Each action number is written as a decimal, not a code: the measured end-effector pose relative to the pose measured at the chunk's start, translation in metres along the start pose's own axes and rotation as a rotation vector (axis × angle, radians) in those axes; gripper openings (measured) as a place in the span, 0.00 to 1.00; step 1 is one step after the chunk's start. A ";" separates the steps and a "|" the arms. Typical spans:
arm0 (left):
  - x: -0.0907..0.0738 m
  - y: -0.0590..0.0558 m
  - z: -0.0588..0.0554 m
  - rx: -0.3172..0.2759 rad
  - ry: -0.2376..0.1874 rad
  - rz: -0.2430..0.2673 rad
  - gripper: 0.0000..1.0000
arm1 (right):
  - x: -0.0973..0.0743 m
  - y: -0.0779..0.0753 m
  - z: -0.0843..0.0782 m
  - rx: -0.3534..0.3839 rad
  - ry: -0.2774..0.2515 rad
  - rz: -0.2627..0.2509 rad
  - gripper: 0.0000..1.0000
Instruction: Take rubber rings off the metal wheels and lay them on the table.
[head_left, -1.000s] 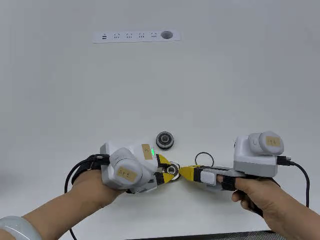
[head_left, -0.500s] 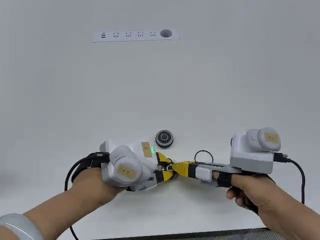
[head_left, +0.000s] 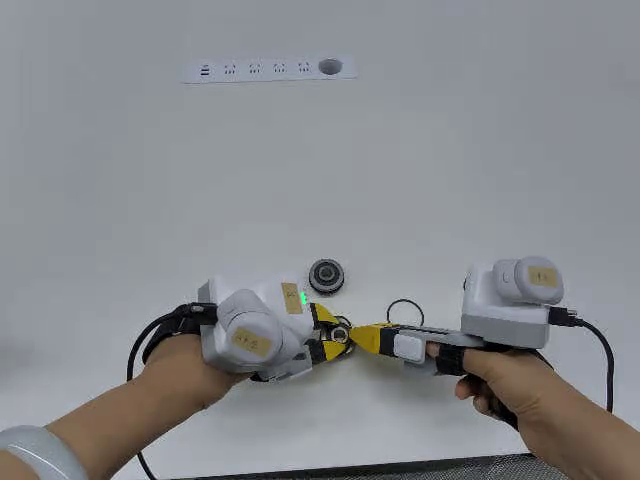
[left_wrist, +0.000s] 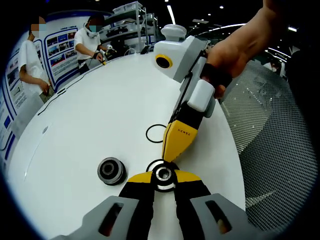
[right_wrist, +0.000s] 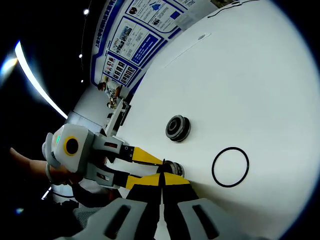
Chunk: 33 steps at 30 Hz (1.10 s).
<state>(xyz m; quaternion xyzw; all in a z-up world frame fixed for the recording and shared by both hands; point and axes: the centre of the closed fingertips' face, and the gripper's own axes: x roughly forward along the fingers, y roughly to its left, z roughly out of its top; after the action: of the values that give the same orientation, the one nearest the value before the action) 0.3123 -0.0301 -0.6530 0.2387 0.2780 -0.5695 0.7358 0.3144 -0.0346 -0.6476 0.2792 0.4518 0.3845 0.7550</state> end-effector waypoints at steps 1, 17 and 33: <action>0.000 0.000 0.000 0.001 0.001 0.002 0.19 | 0.000 0.000 0.000 0.000 0.000 0.000 0.02; -0.010 0.003 -0.001 -0.008 -0.022 0.030 0.29 | -0.002 0.003 0.000 0.004 -0.003 0.007 0.02; -0.019 0.006 -0.017 -0.037 -0.007 0.056 0.39 | -0.008 0.018 0.002 0.007 -0.022 0.042 0.02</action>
<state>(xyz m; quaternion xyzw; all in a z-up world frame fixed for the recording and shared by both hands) 0.3121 -0.0034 -0.6525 0.2308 0.2794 -0.5440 0.7568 0.3075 -0.0312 -0.6294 0.2954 0.4391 0.3956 0.7506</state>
